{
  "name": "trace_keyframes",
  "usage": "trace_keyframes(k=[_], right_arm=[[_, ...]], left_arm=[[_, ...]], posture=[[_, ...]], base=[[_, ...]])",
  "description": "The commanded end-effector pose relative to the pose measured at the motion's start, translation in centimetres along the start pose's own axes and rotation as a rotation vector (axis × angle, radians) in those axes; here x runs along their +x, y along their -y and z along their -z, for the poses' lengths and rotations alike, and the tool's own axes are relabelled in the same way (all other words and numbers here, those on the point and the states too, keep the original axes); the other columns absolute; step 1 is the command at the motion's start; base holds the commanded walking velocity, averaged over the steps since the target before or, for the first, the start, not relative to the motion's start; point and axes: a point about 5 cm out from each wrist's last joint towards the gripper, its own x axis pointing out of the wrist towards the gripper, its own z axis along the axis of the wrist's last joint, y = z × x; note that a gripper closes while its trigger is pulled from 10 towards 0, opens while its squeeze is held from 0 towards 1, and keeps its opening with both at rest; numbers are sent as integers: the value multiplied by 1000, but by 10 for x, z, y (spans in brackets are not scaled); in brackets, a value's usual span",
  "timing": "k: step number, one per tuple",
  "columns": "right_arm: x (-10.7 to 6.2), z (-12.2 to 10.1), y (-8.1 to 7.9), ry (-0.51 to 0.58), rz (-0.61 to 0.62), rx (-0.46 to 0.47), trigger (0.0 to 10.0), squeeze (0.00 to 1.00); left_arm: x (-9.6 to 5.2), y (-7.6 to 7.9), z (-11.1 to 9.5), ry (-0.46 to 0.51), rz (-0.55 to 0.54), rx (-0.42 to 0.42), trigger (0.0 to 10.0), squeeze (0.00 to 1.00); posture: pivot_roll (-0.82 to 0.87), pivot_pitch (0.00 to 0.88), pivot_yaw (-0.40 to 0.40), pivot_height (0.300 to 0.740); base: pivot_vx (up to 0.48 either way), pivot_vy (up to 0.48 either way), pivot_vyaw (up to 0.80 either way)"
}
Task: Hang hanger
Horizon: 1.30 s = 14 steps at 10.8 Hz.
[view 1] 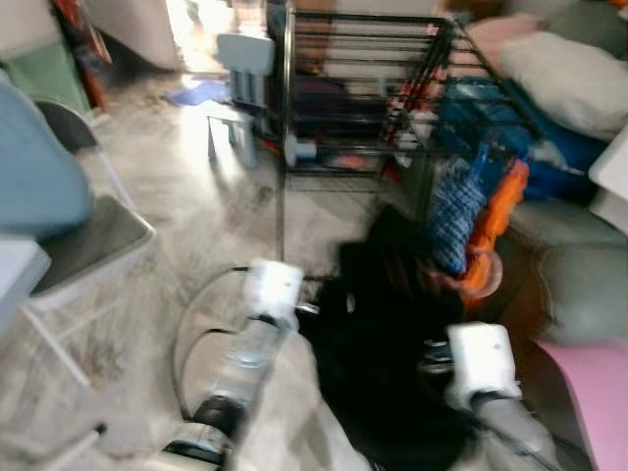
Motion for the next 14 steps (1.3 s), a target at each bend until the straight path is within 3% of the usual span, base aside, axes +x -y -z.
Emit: trace_keyframes(k=[1, 3, 8, 12, 14], right_arm=[[3, -16, -4, 67, 1, 10, 10000, 0], [5, -15, -2, 55, 6, 10, 10000, 0], [10, -15, -6, 40, -2, 9, 10000, 0], [9, -7, -12, 3, -1, 2, 10000, 0], [9, -7, -10, 1, 14, -4, 10000, 0]], left_arm=[[-2, -14, 0, -9, -32, 17, 10000, 0], [0, -13, 1, -25, -28, 10, 10000, 0], [0, -13, 5, -70, -23, -6, 10000, 0], [-1, -10, 6, -73, 0, 18, 10000, 0], [-2, -7, 8, -72, 0, -13, 10000, 0]], posture=[[20, 0, -47, 740], [16, 0, -40, 740], [25, 0, -36, 740], [17, 0, -32, 740], [12, 0, -33, 740]], base=[[472, 0, 0], [444, 0, 0], [378, 289, 0], [181, 416, 0], [0, 204, 0]])
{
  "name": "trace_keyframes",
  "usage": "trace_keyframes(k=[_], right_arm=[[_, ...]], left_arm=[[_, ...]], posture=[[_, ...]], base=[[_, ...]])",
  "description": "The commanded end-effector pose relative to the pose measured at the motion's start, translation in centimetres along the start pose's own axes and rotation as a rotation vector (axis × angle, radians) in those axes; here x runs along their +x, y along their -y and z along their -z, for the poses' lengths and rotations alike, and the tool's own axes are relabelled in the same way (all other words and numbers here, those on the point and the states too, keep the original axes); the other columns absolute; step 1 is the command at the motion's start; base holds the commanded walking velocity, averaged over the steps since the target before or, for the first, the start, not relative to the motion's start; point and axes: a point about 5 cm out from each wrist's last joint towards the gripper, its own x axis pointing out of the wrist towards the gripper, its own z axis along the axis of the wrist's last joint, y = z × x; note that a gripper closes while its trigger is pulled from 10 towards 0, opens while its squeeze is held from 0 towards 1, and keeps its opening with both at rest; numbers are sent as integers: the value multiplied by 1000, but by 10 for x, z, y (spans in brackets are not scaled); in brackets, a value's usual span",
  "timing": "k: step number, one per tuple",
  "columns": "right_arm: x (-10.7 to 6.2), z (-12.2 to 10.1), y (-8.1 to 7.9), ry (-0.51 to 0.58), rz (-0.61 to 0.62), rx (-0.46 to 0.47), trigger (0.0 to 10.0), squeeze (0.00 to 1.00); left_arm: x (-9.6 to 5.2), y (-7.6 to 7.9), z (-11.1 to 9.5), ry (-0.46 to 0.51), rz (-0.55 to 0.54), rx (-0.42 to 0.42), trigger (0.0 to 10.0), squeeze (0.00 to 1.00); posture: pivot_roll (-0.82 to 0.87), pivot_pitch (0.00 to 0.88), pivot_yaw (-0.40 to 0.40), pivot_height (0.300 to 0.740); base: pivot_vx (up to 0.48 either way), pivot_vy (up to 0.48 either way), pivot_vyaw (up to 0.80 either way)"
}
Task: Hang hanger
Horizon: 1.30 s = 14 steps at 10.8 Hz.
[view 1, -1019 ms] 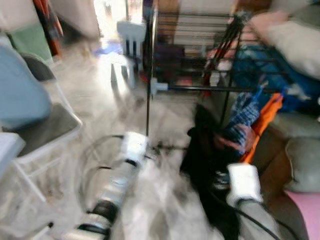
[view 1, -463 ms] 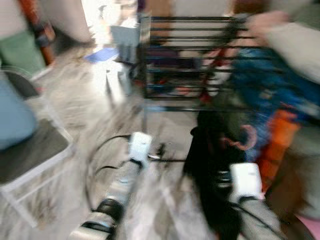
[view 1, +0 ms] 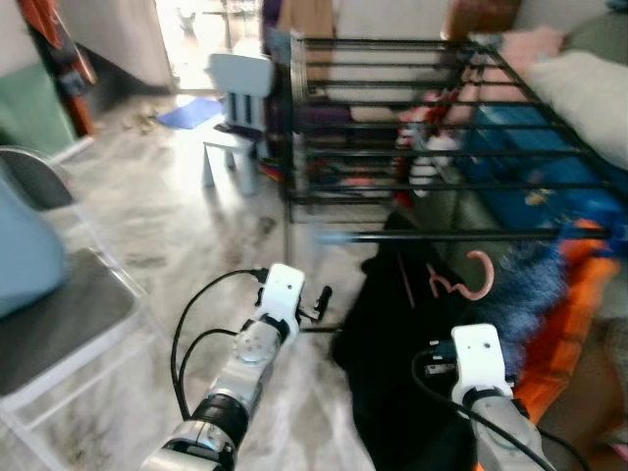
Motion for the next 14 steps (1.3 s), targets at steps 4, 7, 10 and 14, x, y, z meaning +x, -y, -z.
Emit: trace_keyframes(k=[4, 7, 10, 14], right_arm=[[7, -19, 0, 69, 20, -19, 10000, 0], [31, -44, 5, 120, -1, -63, 10000, 0], [64, -61, -8, 103, -97, -69, 10000, 0], [89, -67, -46, 40, -224, -144, 10000, 0]], left_arm=[[-3, -6, 3, -11, -4, 6, 10000, 0], [-2, -2, 1, -7, 5, 1, 10000, 0], [-2, -3, 3, -14, 9, 3, 10000, 0], [-6, -6, 6, -22, 6, 8, 10000, 0]], posture=[[14, 0, -41, 740], [15, 0, -40, 740], [48, 0, -56, 740], [78, 0, -71, 740]], base=[[0, 0, 0], [0, 0, 0], [0, 0, 0], [0, 0, 0]])
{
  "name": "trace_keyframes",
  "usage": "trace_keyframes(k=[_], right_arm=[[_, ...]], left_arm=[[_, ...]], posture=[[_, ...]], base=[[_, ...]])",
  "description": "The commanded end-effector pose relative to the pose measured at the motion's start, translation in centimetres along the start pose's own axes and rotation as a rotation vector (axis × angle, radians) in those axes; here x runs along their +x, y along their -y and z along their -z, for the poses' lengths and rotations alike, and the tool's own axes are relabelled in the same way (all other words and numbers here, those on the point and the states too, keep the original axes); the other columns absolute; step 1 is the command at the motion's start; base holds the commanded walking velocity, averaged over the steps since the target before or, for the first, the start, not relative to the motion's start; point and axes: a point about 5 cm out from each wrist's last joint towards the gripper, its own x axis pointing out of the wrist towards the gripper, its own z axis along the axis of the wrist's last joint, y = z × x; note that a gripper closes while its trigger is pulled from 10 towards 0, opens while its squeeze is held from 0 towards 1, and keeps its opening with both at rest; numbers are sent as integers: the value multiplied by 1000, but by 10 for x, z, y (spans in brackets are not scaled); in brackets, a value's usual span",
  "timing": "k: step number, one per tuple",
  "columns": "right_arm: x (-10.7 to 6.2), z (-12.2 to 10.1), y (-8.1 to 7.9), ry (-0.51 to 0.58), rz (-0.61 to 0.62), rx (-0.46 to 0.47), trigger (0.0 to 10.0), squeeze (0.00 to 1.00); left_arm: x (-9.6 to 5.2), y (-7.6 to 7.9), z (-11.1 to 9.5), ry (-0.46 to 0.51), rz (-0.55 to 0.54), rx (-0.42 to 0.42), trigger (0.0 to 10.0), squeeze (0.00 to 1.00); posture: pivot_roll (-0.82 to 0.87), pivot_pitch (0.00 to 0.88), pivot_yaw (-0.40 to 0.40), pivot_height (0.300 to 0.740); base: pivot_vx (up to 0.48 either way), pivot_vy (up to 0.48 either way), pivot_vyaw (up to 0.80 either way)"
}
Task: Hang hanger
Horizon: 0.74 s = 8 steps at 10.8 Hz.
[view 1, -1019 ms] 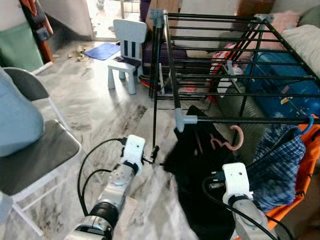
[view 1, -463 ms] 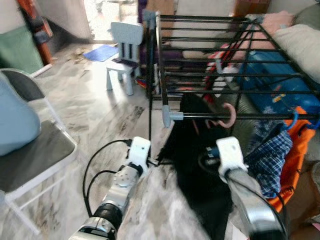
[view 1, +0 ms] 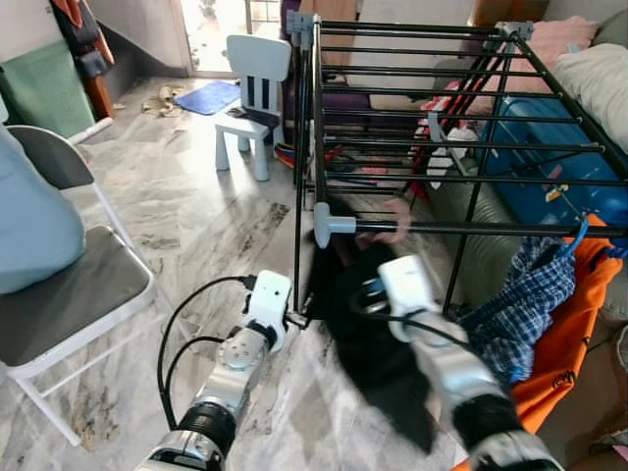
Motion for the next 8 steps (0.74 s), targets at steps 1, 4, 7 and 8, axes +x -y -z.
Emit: trace_keyframes(k=[1, 4, 7, 8], right_arm=[[4, -15, 2, 52, 10, -15, 10000, 0], [14, -17, 6, -1, 76, 105, 10000, 0], [13, -3, 35, -75, 240, 154, 10000, 0], [9, 5, 50, -89, 306, 224, 10000, 0]], left_arm=[[0, 0, -2, 2, 5, 6, 10000, 0], [-1, 3, 0, -11, 22, 6, 10000, 0], [-2, 5, 3, -27, 29, 0, 10000, 0], [-2, 5, 4, -30, 36, 1, 10000, 0]], posture=[[82, 0, -73, 740], [86, 0, -80, 740], [93, 0, -88, 740], [88, 0, -83, 740]], base=[[0, 0, 0], [0, 0, 0], [0, 0, 0], [0, 0, 0]])
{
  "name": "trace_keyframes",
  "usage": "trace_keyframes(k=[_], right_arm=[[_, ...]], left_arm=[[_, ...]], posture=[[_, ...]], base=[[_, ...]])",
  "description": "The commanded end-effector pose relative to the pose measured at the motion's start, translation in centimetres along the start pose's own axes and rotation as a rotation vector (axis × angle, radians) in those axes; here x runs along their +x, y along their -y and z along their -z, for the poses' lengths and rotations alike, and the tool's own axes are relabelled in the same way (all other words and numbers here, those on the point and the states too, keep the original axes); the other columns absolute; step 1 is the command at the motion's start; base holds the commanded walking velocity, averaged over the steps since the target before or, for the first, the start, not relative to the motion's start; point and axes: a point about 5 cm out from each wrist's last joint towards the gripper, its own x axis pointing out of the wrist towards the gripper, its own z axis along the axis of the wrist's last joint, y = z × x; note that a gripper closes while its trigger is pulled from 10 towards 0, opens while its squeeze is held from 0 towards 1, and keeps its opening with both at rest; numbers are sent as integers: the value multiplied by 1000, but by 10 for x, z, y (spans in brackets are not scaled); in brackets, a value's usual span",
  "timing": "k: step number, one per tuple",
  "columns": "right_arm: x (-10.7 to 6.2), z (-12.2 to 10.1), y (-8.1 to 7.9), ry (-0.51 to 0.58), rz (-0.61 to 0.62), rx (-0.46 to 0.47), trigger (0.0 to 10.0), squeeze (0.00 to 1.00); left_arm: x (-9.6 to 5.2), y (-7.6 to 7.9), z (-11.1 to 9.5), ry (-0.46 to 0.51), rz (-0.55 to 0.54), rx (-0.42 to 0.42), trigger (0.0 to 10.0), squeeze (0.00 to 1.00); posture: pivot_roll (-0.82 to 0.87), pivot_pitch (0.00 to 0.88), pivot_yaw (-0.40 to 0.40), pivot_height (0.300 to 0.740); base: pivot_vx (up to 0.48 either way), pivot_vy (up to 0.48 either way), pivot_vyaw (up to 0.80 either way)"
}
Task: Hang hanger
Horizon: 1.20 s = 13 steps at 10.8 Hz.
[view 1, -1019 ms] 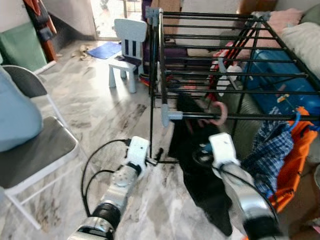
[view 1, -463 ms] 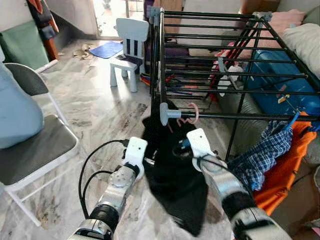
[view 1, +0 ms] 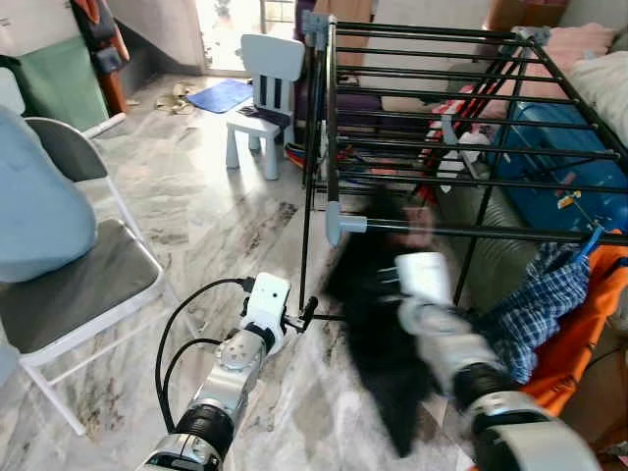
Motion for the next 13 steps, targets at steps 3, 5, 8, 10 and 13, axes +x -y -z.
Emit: trace_keyframes(k=[3, 5, 8, 10, 13], right_arm=[[1, -2, -1, -6, -31, 40, 10000, 0], [1, 0, -13, -14, -84, 25, 10000, 0], [0, -6, -31, -7, -174, -9, 10000, 0], [0, -9, -32, 17, -177, -17, 10000, 0], [0, -8, -18, 58, -106, 6, 10000, 0]], left_arm=[[1, 5, -1, -12, 32, 15, 10000, 0], [2, 5, -1, -14, 33, 17, 10000, 0], [0, 4, 0, -20, 26, -25, 10000, 0], [1, 3, -1, -22, 24, -34, 10000, 0], [1, 4, 0, -26, 36, -31, 10000, 0]], posture=[[78, 0, -73, 740], [83, 0, -74, 740], [94, 0, -83, 740], [91, 0, -84, 740], [87, 0, -79, 740]], base=[[0, 0, 0], [0, 0, 0], [0, 0, 0], [0, 120, 0], [0, 247, 0]])
